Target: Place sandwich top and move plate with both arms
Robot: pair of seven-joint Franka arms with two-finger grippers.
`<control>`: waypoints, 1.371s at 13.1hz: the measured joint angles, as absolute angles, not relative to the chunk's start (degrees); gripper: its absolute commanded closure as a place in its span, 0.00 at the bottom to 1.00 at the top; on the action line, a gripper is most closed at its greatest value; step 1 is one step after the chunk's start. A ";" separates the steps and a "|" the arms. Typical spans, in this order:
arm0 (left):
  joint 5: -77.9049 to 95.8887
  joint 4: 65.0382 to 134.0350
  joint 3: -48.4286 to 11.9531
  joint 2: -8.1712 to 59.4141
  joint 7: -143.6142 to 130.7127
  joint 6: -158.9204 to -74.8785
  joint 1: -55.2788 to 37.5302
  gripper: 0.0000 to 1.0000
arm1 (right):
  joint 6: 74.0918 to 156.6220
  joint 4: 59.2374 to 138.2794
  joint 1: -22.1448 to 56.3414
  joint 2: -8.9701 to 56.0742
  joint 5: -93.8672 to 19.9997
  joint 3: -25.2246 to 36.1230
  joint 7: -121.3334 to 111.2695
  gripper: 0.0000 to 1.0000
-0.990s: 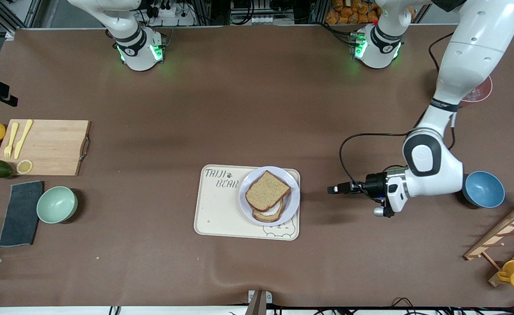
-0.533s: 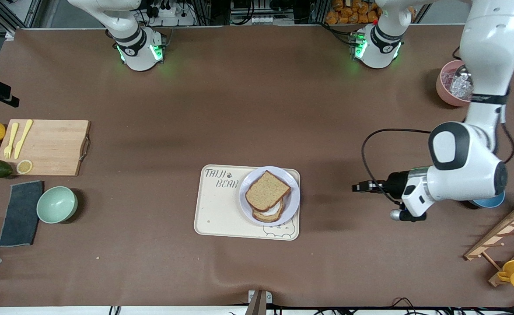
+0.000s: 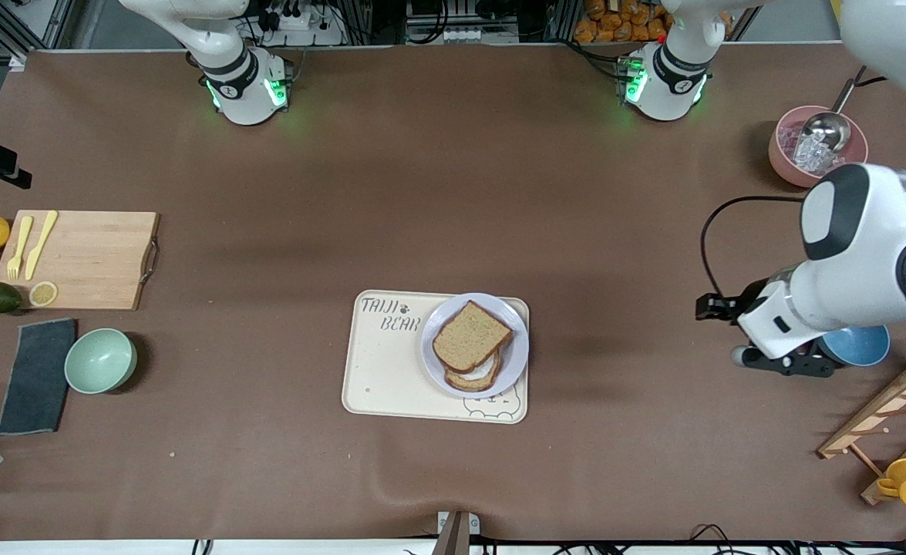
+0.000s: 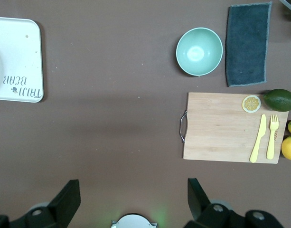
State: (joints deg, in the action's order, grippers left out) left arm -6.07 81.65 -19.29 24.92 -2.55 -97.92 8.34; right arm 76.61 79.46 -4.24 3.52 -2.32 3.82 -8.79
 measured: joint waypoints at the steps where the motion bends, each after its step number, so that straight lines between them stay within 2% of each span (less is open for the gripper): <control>1: -7.55 81.52 -19.13 23.78 -2.55 -96.26 8.47 0.00 | 76.61 79.46 -4.24 3.52 -2.32 3.82 -8.79 0.00; 6: -10.62 81.08 -18.46 17.11 -2.55 -94.68 10.03 0.00 | 76.60 79.46 -4.24 3.52 -2.32 3.85 -8.79 0.00; 10: -8.21 81.16 -11.94 9.26 -2.39 -91.74 6.73 0.00 | 76.59 79.46 -4.28 3.52 -2.32 3.97 -8.79 0.00; 12: -7.42 82.40 -8.47 5.81 -2.36 -89.02 3.62 0.00 | 76.58 79.46 -4.29 3.52 -2.32 4.03 -8.79 0.00; 18: -3.11 88.40 -6.60 -0.15 -2.63 -86.33 3.08 0.00 | 76.58 79.46 -4.29 3.52 -2.32 4.11 -8.79 0.00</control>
